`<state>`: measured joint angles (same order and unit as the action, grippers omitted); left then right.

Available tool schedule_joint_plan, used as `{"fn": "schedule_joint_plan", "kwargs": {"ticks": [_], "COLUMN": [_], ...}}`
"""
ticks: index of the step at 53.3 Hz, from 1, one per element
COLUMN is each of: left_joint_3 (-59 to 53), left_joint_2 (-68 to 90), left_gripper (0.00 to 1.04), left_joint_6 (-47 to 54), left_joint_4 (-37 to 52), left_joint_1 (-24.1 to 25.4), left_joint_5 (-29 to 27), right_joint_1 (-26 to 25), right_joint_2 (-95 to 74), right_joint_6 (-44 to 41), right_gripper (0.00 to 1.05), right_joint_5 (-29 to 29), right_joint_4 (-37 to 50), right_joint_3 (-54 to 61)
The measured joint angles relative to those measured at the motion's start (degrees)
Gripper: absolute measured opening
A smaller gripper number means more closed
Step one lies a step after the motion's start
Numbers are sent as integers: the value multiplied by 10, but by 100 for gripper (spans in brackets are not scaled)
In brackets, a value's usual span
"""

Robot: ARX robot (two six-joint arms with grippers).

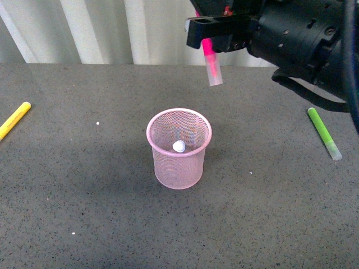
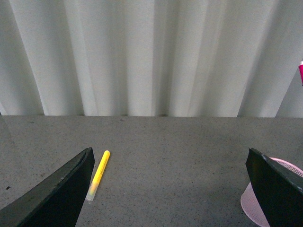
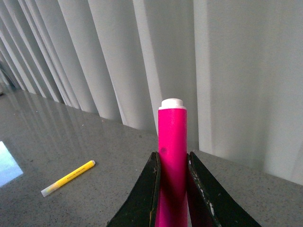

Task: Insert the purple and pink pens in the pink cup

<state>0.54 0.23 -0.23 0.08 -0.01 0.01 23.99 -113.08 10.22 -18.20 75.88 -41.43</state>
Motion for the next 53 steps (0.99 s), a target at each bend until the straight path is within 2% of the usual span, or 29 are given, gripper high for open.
{"fn": "schedule_joint_plan", "kwargs": {"ticks": [12,24,53], "left_joint_3": [0,0,0], "left_joint_2": [0,0,0], "left_gripper": [98,98,98], "left_joint_6": [0,0,0], "left_joint_4": [0,0,0], "left_joint_1": [0,0,0], "left_joint_5": [0,0,0], "right_joint_1": [28,46,24], "right_joint_2": [-48,-71,-73], "right_joint_6": [13,21,20], "right_gripper": [11,11,11], "right_joint_5": [7,15,2], "right_joint_4": [-6,7,37], "right_joint_3": [-52,-57,20]}}
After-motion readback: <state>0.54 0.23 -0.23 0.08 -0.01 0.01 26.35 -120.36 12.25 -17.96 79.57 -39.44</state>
